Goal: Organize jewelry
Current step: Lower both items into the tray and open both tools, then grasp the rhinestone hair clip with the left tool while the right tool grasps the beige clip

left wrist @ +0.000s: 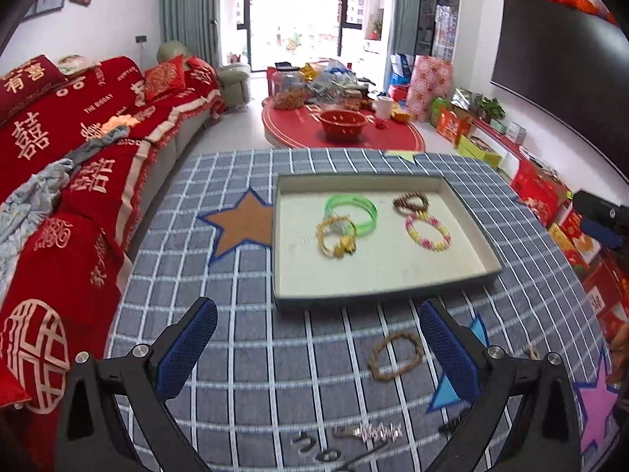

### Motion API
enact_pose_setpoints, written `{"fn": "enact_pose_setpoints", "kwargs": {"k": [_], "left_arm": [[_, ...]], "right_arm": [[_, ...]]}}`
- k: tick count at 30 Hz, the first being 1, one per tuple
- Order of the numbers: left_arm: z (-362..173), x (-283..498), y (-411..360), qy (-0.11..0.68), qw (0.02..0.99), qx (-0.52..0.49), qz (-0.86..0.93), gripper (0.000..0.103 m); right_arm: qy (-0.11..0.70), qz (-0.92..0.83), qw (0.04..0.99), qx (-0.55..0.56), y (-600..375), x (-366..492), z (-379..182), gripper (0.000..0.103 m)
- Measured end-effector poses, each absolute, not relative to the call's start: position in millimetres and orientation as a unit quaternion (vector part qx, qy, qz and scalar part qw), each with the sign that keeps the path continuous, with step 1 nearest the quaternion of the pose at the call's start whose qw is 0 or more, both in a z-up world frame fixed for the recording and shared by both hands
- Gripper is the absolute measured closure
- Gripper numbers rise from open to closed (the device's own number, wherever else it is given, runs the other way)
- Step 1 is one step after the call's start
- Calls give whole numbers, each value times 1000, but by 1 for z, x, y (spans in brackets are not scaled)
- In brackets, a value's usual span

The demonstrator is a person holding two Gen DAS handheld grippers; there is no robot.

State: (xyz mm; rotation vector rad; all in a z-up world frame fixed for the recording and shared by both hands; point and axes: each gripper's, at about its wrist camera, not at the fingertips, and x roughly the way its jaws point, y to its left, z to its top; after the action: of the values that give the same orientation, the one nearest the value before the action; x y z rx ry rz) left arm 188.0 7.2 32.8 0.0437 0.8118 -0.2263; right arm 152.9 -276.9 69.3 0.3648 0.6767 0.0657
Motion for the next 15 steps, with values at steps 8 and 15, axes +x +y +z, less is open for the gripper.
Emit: {"fn": "enact_pose_setpoints", "kwargs": {"k": [8,15], "left_arm": [[8,145,20,416,902,17,-112,0],[-14,120,19,428,897,46,-104,0]], "right_arm": [[346,31,917,198,-287,110,60,14],[399,26,897,190,-293,85,32,14]]}}
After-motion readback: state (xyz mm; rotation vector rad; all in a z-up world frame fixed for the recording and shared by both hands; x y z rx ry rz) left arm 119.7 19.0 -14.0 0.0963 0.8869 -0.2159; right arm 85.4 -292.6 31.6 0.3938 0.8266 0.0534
